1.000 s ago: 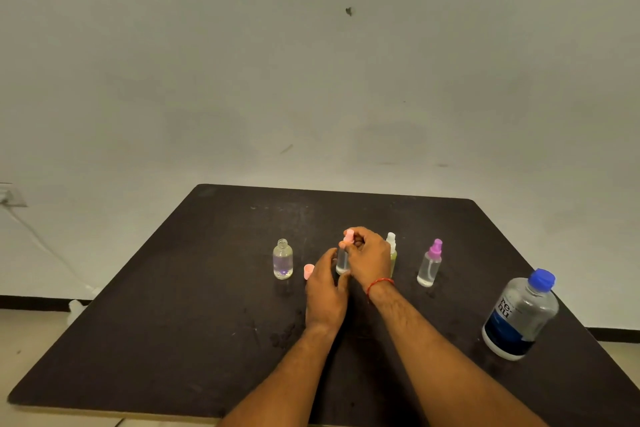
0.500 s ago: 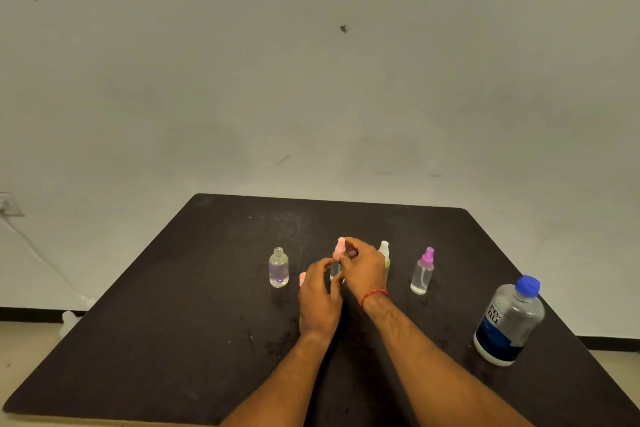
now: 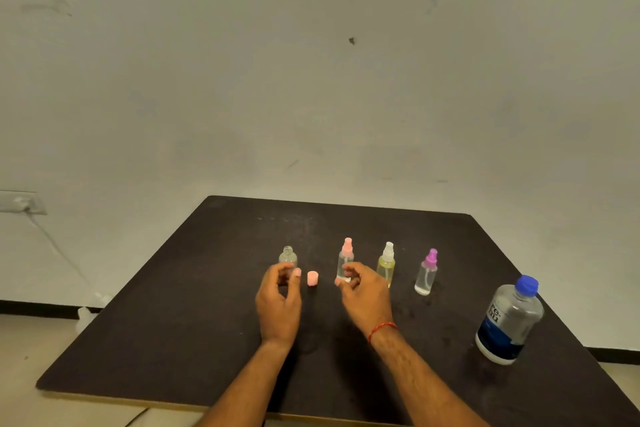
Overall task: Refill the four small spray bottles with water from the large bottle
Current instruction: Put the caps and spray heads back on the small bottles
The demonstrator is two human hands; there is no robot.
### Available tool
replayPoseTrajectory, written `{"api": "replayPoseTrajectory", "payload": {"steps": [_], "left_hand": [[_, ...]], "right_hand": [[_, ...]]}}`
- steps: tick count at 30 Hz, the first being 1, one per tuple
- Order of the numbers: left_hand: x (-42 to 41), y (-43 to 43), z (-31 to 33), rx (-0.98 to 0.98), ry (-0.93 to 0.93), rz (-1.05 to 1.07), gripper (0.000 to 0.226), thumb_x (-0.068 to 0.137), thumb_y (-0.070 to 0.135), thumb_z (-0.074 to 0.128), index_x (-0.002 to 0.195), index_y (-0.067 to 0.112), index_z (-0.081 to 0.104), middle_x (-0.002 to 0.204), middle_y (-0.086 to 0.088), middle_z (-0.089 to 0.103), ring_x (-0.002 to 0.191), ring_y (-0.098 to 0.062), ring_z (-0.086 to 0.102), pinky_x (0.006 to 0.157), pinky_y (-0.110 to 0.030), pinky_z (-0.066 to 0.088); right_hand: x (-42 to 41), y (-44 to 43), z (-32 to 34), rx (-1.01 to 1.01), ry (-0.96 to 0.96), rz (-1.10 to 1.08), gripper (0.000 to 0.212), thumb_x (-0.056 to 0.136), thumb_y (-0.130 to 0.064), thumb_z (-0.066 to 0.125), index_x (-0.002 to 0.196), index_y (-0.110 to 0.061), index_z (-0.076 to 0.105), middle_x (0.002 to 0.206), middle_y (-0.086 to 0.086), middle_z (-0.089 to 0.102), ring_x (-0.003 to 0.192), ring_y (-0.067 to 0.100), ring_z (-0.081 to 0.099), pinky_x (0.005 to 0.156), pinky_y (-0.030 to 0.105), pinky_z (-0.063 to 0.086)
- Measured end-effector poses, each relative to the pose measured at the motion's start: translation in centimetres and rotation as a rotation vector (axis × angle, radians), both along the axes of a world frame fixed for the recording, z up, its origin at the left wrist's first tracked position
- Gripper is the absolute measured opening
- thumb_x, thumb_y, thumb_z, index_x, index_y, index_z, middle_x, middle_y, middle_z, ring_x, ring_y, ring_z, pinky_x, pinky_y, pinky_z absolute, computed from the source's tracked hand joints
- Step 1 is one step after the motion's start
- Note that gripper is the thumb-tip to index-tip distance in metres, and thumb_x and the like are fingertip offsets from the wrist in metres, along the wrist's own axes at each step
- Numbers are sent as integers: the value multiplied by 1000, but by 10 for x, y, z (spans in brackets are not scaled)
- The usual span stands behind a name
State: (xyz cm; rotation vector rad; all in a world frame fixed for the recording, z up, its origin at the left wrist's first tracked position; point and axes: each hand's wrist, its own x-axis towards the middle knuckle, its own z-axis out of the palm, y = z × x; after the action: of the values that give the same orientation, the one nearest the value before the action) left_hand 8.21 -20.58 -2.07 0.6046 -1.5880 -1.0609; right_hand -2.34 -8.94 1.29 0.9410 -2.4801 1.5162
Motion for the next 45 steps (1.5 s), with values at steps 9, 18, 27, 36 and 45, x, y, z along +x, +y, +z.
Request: {"api": "replayPoseTrajectory", "payload": {"steps": [9,18,27,36,45], "left_hand": [[0,-53,-10,162,-263,-24,65,79,34,84,135,22,52,135,5,55,116,-9,58,96,-29,49],[-17,-65,-20,123,-395,-110,58,84,36,79,137,29,56,132,9,63,119,-8,61,102,-38,54],[-13,-61,-21,58,-413,-161,31,90,37,73,117,41,58,102,18,70,92,0,67,84,-35,60],[-10,-57,-18,49,-395,-206,29,89,35,75,114,40,59,104,19,70,97,1,67,88,-33,59],[-11,-57,-18,19,-429,-212,37,89,37,75,123,37,58,112,17,69,102,-1,66,92,-33,58]], "right_hand": [[17,-44,-10,289,54,114,36,85,-21,70,119,-19,60,115,-2,58,99,15,60,94,30,49],[0,-72,-17,454,162,182,35,95,-14,52,128,-20,60,117,3,57,106,19,59,93,27,47],[12,-75,8,84,188,89,10,84,-17,70,81,-19,60,76,-4,60,74,7,55,75,5,41],[13,-95,30,-297,-152,199,25,87,-7,70,107,-22,73,105,-9,66,97,4,65,79,15,55],[9,-94,17,-248,-191,216,16,87,-12,70,90,-28,68,95,-12,70,93,2,66,71,12,52]]}}
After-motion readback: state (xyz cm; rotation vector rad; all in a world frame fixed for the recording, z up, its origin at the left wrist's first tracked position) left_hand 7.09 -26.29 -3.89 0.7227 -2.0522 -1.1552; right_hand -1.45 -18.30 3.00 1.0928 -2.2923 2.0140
